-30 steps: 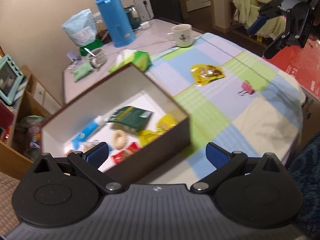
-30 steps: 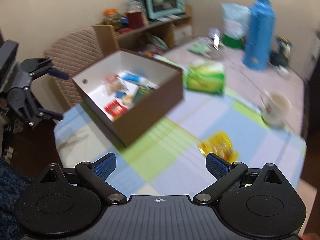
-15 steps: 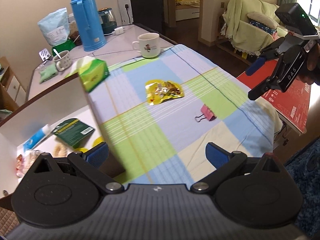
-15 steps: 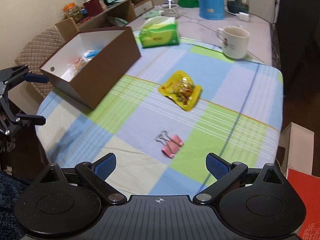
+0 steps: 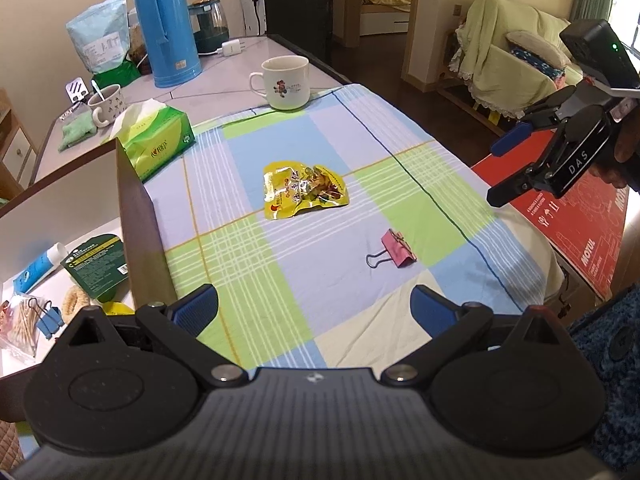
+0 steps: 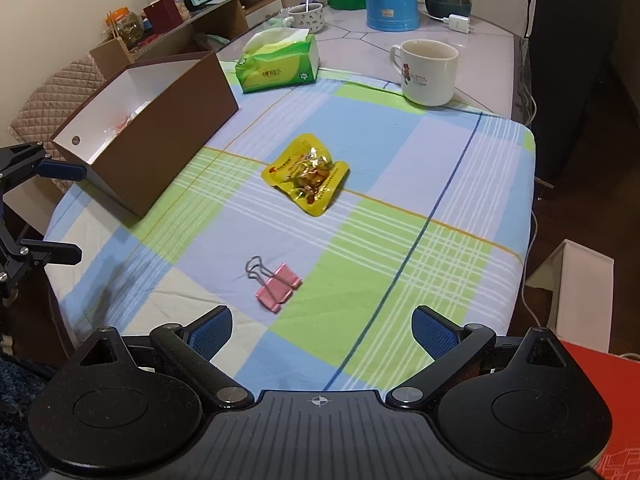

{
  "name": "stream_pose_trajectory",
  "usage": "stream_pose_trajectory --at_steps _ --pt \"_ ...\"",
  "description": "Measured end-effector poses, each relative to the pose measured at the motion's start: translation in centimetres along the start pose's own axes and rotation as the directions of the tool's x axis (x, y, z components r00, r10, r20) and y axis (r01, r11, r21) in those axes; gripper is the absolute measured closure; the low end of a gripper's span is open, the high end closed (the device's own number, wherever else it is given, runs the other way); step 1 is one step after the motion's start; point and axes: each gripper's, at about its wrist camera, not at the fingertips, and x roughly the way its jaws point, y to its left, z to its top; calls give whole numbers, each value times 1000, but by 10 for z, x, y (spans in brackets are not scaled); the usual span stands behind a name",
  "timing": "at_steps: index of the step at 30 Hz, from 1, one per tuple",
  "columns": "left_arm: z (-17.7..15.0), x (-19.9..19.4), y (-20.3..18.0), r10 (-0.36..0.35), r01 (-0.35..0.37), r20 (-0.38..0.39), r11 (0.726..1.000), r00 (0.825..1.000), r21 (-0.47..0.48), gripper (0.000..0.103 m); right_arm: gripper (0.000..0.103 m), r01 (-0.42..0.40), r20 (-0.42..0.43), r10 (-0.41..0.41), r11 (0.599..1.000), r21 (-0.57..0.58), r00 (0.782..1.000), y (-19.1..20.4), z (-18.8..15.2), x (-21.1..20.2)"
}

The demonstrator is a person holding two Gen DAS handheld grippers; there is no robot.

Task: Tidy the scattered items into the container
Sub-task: 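Move both open tools toward the yellow snack packet and pink binder clip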

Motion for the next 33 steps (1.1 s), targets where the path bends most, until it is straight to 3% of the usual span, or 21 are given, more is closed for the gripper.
stream_pose_trajectory --at_steps 10,16,21,27,33 --pt "34 43 10 -8 7 -62 1000 998 -21 3 4 -5 -39 4 999 -36 999 -15 17 28" --pt "57 77 14 -29 26 -99 999 995 -32 3 4 40 -67 -40 999 7 997 -45 25 41" --pt "71 97 15 -46 42 -114 998 992 -36 3 4 16 -65 -15 1000 12 998 -61 39 50" --pt "66 102 30 -17 4 -152 996 988 -85 3 4 -98 -54 90 978 -182 995 -50 70 74" --pt "63 97 46 3 -26 -153 989 988 -147 3 4 -206 -91 185 881 -426 979 -29 103 112"
